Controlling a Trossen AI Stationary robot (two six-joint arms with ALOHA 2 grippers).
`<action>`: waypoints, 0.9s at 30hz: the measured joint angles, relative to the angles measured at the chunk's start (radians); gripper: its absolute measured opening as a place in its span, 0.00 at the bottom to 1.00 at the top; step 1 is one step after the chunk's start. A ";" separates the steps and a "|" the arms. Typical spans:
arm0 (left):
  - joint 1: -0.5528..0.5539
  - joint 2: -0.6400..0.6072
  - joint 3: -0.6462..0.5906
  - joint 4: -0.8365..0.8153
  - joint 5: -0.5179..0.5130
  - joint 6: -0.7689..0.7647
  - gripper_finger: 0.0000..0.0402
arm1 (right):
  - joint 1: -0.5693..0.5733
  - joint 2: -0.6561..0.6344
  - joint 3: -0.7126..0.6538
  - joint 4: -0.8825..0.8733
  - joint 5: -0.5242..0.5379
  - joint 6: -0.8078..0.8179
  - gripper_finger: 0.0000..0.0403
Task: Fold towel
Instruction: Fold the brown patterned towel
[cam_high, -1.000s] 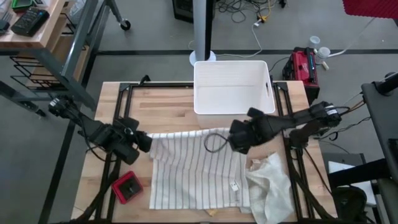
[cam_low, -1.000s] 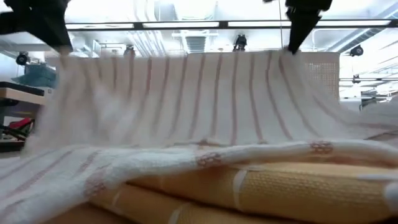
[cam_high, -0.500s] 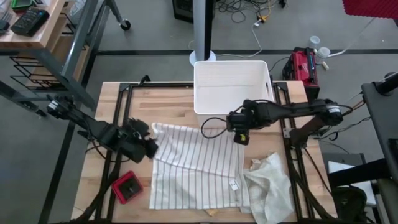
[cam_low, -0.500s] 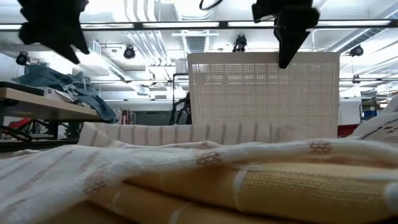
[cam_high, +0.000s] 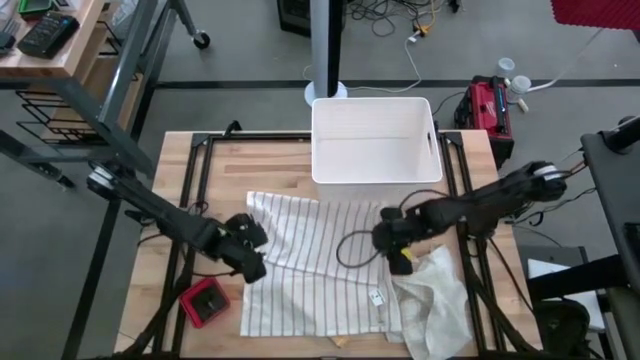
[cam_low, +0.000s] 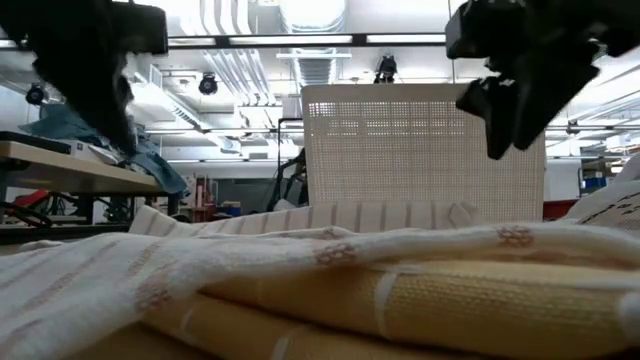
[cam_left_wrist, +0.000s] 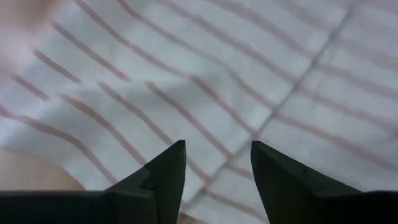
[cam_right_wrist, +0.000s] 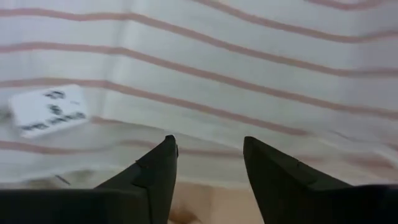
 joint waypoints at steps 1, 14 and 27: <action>0.000 0.023 -0.004 0.008 0.025 0.005 0.42 | 0.018 0.011 -0.011 0.028 -0.001 0.012 0.43; 0.011 0.268 -0.005 0.017 0.070 0.024 0.46 | 0.167 0.208 0.027 0.223 -0.025 0.082 0.43; 0.011 0.319 -0.005 0.018 0.069 -0.026 0.42 | 0.177 0.340 0.073 0.187 -0.015 0.099 0.36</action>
